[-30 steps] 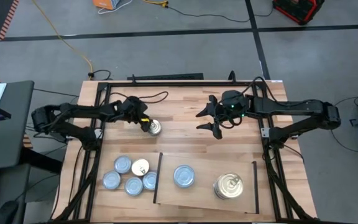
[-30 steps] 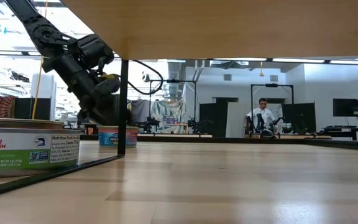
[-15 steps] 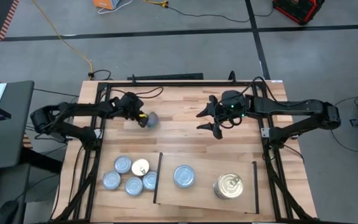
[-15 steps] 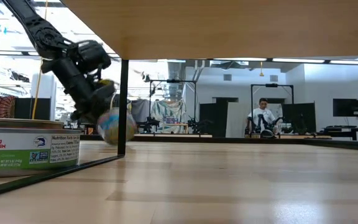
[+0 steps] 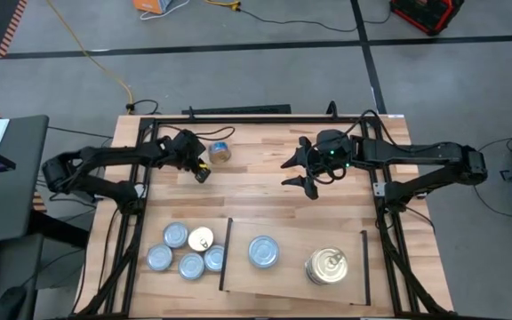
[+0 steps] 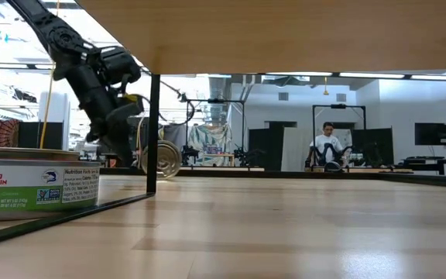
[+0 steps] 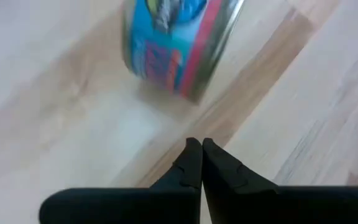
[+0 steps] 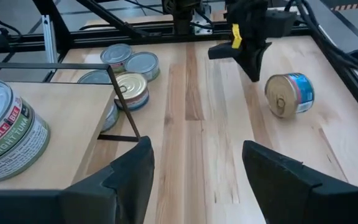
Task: Stack canned seafood by type on shelf
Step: Stack the blue-pink tuna can on the top of the blue-pink tuna cans on the shelf
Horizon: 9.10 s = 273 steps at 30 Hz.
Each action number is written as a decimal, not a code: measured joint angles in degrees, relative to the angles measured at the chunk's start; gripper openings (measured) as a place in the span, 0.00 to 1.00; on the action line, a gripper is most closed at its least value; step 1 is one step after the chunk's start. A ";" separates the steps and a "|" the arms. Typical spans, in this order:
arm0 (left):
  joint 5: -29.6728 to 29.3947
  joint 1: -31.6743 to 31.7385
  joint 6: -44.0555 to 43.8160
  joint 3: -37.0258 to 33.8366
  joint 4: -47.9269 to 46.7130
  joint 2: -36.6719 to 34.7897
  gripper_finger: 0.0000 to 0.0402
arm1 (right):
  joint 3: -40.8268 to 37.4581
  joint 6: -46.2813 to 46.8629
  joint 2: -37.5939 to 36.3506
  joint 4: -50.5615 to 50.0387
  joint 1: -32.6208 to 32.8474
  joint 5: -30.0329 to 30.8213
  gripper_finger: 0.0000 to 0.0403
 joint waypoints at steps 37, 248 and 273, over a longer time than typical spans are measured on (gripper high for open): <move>-4.84 -1.90 15.09 9.97 13.75 15.32 0.55 | 0.02 -3.68 0.02 -1.04 -0.59 0.00 0.67; -44.49 -56.72 13.14 17.34 27.99 -2.51 0.83 | 44.65 62.82 10.32 -53.41 25.22 -26.90 0.66; -52.49 -56.72 -3.88 14.78 -2.04 -7.81 0.79 | 21.00 11.61 9.10 -35.28 -1.83 10.27 0.66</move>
